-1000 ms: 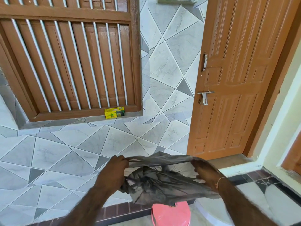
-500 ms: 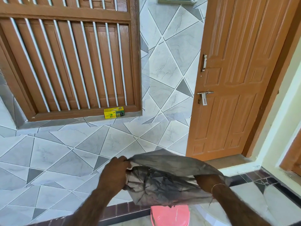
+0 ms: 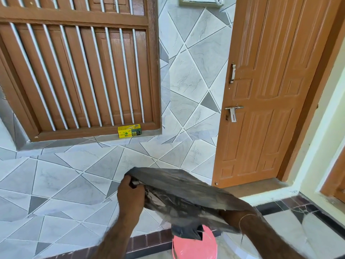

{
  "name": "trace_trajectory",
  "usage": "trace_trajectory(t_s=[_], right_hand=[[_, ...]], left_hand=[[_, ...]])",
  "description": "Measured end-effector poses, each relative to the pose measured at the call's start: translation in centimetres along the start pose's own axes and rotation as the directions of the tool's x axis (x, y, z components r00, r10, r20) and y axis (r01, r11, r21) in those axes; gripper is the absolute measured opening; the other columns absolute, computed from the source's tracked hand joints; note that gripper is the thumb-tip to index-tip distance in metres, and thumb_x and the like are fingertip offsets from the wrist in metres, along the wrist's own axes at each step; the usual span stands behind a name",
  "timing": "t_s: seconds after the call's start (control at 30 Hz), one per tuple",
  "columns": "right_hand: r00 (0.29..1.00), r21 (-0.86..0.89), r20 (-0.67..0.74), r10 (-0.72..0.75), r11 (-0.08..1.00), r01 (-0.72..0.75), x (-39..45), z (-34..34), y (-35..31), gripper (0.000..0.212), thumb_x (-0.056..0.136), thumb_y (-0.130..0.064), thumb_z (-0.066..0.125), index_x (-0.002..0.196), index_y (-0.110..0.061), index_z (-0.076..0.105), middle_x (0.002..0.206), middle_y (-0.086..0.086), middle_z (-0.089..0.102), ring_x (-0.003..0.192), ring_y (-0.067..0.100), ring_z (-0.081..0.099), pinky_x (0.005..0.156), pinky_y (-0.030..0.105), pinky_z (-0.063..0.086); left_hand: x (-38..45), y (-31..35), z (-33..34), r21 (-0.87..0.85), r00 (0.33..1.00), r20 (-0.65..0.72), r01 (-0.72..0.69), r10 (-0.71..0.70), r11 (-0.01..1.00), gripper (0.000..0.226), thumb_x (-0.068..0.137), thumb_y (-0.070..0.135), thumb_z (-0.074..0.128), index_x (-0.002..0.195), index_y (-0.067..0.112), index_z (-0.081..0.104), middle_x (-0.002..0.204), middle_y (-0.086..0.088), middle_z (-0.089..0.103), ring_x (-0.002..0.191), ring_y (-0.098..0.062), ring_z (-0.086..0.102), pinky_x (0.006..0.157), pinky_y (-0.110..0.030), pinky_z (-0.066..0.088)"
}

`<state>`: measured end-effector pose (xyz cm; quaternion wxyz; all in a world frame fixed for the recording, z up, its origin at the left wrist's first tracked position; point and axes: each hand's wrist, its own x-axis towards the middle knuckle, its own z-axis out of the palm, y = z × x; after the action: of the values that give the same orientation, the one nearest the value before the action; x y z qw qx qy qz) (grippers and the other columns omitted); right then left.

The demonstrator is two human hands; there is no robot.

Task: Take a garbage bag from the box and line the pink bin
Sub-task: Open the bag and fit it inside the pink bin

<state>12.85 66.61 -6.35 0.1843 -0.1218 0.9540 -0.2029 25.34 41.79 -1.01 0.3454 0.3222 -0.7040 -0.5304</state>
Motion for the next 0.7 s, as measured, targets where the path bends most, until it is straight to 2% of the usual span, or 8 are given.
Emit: trace_trajectory(t_s=[0.1,0.2,0.27,0.33,0.43,0.53,0.63,0.7], right_hand=[[0.986,-0.174,0.137,-0.093,0.978,0.116,-0.1,-0.4,-1.6,0.049,0.098,-0.047,0.030,0.124,-0.017,0.057,0.109,0.009,0.060,0.097,0.020,0.055,0.082,0.027,0.039],[0.933,0.107,-0.056,-0.354,0.927,0.358,-0.1,0.1,-4.1,0.027,0.092,-0.027,0.048,0.105,-0.026,0.071,0.088,-0.010,0.065,0.087,0.011,0.064,0.080,0.019,0.048],[0.871,0.267,-0.196,-0.451,0.830,0.490,-0.5,0.7,-5.7,0.032,0.090,-0.013,0.051,0.114,-0.029,0.066,0.105,-0.010,0.066,0.103,0.009,0.062,0.091,0.017,0.048],[0.802,0.226,-0.340,-0.492,0.785,0.577,-0.8,0.8,-6.5,0.044,0.091,-0.021,0.052,0.133,-0.032,0.047,0.127,-0.005,0.060,0.117,0.013,0.057,0.098,0.030,0.048],[0.670,-0.179,-0.609,-0.424,0.897,0.405,-0.2,-0.1,-5.6,0.073,0.085,-0.038,0.061,0.146,-0.032,0.022,0.143,-0.001,0.049,0.126,0.022,0.050,0.101,0.043,0.046],[0.694,-0.381,-0.619,-0.368,0.913,0.145,1.1,-0.4,-3.4,0.095,0.073,-0.045,0.072,0.149,-0.029,0.018,0.153,0.012,0.034,0.139,0.038,0.031,0.106,0.056,0.035],[0.752,-0.480,-0.567,-0.336,0.877,0.030,2.3,0.2,-1.0,0.077,0.062,-0.045,0.081,0.130,-0.020,0.053,0.154,0.019,0.031,0.141,0.048,0.021,0.101,0.067,0.030],[0.748,-0.401,-0.598,-0.288,0.916,0.032,2.6,0.4,-0.3,0.054,0.067,-0.044,0.079,0.112,-0.023,0.060,0.157,0.015,0.024,0.144,0.045,0.013,0.106,0.065,0.025]], left_hand=[[-0.8,2.1,0.2,0.065,0.984,0.144,-0.117,0.107,0.991,0.034,0.083,-0.009,0.046,0.097,0.021,0.056,0.084,0.007,0.061,0.078,-0.013,0.057,0.066,-0.022,0.044],[-1.1,3.2,0.7,0.114,0.936,0.287,-0.246,0.205,0.963,0.037,0.084,-0.009,0.042,0.095,0.022,0.060,0.088,0.007,0.065,0.084,-0.015,0.061,0.075,-0.027,0.049],[-0.9,3.4,0.9,0.194,0.909,0.353,-0.304,0.223,0.933,0.029,0.089,0.002,0.044,0.104,0.019,0.062,0.100,0.002,0.066,0.092,-0.022,0.060,0.087,-0.034,0.050],[-0.8,3.4,0.7,0.255,0.880,0.417,-0.353,0.227,0.900,0.025,0.093,0.016,0.048,0.114,0.022,0.060,0.107,0.011,0.060,0.095,-0.013,0.055,0.090,-0.027,0.043],[-0.5,3.1,-0.3,0.328,0.822,0.490,-0.483,0.291,0.812,0.037,0.087,0.031,0.061,0.123,0.029,0.054,0.113,0.017,0.054,0.102,-0.007,0.053,0.094,-0.025,0.043],[-0.2,2.6,-1.1,0.417,0.747,0.582,-0.612,0.320,0.672,0.048,0.086,0.018,0.061,0.131,0.028,0.048,0.125,0.008,0.054,0.112,-0.016,0.058,0.100,-0.030,0.046],[-0.2,2.6,-1.4,0.357,0.689,0.643,-0.657,0.336,0.664,0.052,0.084,0.008,0.054,0.132,0.028,0.049,0.130,0.006,0.053,0.117,-0.017,0.056,0.104,-0.031,0.044],[-0.1,2.5,-1.4,0.355,0.691,0.637,-0.656,0.341,0.666,0.050,0.087,0.010,0.053,0.133,0.028,0.048,0.135,0.008,0.053,0.121,-0.016,0.053,0.108,-0.030,0.041]])
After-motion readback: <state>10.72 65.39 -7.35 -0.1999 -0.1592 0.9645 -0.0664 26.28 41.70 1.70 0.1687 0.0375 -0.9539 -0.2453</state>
